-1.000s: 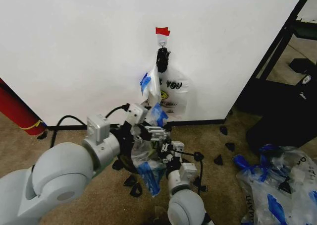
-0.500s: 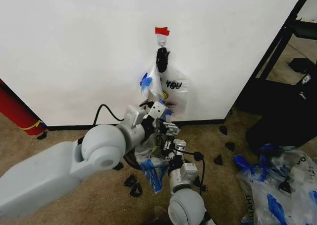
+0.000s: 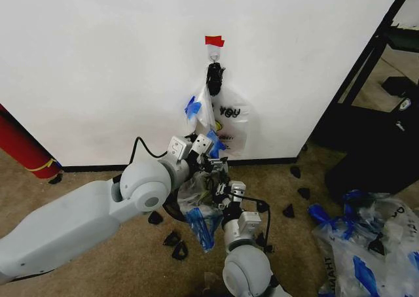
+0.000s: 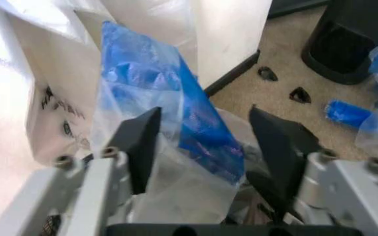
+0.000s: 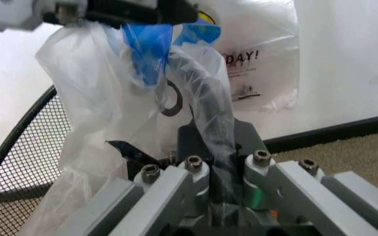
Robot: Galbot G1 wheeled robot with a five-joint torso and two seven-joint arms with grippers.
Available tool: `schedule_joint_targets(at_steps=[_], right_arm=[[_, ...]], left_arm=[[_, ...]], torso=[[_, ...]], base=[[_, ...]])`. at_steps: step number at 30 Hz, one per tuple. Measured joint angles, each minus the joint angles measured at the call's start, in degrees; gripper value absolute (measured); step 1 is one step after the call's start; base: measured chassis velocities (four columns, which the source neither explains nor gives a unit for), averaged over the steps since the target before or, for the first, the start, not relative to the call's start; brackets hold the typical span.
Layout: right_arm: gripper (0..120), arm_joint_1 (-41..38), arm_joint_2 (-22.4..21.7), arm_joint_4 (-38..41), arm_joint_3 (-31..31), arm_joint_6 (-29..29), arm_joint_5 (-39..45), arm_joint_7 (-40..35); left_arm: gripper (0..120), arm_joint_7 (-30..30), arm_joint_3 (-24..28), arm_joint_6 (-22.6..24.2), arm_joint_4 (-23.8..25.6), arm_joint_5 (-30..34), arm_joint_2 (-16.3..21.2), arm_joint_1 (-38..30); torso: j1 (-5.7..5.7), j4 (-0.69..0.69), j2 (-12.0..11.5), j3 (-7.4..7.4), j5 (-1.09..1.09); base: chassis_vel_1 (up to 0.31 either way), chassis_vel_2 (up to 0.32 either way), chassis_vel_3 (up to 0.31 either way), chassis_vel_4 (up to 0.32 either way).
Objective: Pick up the garbage bag from the wall and place it over the trash bin.
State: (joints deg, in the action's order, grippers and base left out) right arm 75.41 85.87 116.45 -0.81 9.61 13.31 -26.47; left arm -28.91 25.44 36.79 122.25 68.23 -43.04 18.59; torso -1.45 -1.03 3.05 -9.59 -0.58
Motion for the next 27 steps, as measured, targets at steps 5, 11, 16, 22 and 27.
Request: schedule_joint_targets(at_steps=[5,11,16,22,27], right_arm=[[0,-0.1,-0.23,0.03,0.09,0.11,0.29,-0.13],[0,-0.26,-0.04,0.03,-0.01,0.32,0.37,-0.28],[0,-0.32,0.15,0.03,-0.07,0.91,0.87,-0.51],[0,-0.73,0.1,-0.67,0.3,0.99,2.08,-0.76],[0,-0.94,-0.1,-0.85,0.46,1.02,3.43,-0.88]], left_arm=[[37,-0.48,0.03,-0.05,-0.18,-0.04,0.21,0.03],[15,-0.75,-0.15,-0.08,0.08,-0.05,0.95,0.18],[0,-0.72,-0.85,-1.53,0.25,-1.28,1.72,1.42],[0,-0.26,-2.96,-1.89,1.86,-0.19,4.01,1.47],[0,-0.03,-5.27,-1.54,2.2,1.51,6.1,1.24]], torso=[[0.0,0.0,0.0,0.0,0.0],[0.0,0.0,0.0,0.0,0.0],[0.0,-0.01,0.0,0.0,0.0],[0.0,-0.01,0.0,0.0,0.0],[0.0,0.0,0.0,0.0,0.0]], base=[[0.0,0.0,0.0,0.0],[0.0,0.0,0.0,0.0],[0.0,0.0,0.0,0.0],[0.0,0.0,0.0,0.0],[0.0,0.0,0.0,0.0]])
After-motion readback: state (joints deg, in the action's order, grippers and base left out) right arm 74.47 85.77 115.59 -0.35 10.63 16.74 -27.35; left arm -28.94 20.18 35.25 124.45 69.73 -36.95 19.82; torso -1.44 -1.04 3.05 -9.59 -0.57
